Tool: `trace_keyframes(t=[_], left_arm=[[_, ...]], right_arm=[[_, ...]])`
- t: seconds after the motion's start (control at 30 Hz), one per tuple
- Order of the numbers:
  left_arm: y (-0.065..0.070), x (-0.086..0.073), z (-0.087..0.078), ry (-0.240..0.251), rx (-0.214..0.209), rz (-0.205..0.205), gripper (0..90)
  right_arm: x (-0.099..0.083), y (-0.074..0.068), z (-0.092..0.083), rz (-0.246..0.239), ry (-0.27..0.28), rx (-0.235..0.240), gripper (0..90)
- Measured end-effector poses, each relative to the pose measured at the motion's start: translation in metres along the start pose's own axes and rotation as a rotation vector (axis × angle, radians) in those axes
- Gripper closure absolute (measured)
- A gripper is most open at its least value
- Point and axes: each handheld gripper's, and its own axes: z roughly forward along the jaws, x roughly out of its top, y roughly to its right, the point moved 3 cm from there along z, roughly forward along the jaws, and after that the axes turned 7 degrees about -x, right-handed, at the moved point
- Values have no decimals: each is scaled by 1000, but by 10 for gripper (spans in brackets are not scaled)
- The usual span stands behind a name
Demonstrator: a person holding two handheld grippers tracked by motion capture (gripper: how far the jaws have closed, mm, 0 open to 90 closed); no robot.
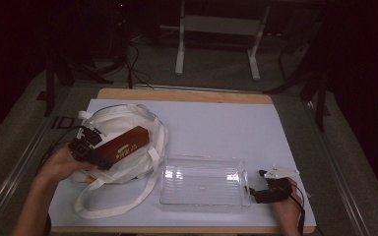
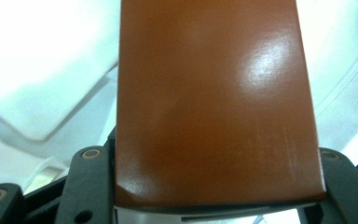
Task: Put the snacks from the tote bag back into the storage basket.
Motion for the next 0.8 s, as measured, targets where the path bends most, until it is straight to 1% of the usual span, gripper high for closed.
trace_keyframes(t=[0.1,0.17,0.3,0.43,0.5,0.63,0.7,0.8], left_arm=[[-1,-2,-3,8,3,-1,438],[-2,-4,-8,25,0,-1,438],[-2,-9,-15,51,-25,4,438],[-1,-12,-21,71,-25,14,438],[1,-13,-24,81,-23,25,438],[6,-13,-28,99,-23,84,438],[8,-12,-30,102,-16,100,439],[10,-11,-33,110,-16,108,439]], right_arm=[[0,0,0,0,0,0,135],[0,0,0,0,0,0,135],[0,0,0,1,0,0,135],[0,0,0,1,0,0,135],[0,0,0,1,0,0,135],[0,0,0,1,0,0,135],[0,0,0,1,0,0,135],[0,0,0,1,0,0,135]])
